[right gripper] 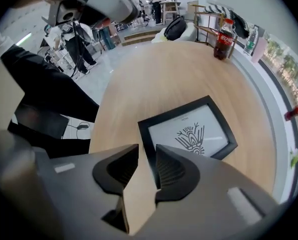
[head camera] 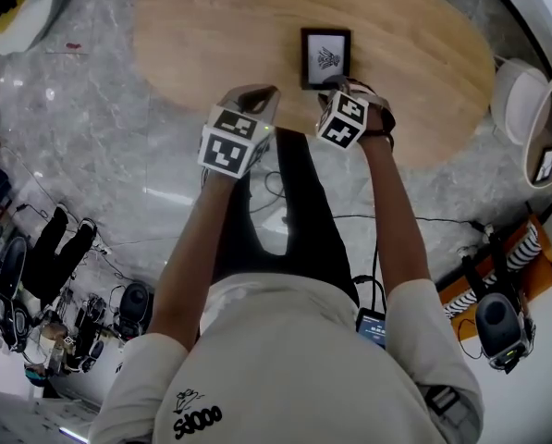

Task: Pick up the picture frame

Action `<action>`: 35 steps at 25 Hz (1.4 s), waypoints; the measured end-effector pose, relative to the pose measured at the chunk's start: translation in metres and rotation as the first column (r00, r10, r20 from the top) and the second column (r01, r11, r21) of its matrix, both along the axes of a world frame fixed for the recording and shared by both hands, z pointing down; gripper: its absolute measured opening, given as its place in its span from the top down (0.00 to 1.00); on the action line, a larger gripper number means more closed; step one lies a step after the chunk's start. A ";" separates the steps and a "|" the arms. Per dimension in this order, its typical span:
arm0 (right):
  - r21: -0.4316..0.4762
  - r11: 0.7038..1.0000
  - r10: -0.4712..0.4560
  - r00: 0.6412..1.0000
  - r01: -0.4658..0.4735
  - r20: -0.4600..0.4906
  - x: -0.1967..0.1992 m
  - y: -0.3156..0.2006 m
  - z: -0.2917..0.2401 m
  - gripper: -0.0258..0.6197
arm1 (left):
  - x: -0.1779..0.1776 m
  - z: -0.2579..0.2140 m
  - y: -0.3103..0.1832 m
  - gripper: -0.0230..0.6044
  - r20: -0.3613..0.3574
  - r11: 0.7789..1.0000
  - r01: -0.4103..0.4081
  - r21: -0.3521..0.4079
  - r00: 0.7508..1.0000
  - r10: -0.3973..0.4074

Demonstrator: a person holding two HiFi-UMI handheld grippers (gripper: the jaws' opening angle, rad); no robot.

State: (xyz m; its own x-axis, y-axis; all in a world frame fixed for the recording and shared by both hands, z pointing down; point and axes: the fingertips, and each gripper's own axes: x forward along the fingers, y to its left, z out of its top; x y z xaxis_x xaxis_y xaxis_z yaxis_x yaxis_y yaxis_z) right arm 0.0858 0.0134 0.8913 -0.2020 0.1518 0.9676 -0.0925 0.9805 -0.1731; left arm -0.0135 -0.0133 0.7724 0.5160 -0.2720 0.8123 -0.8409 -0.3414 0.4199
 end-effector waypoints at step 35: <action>0.234 0.939 -0.210 0.958 0.253 -0.193 -0.005 -0.002 0.017 0.85 | -0.034 -0.003 0.000 0.94 0.007 0.999 0.047 0.009 0.999 -0.047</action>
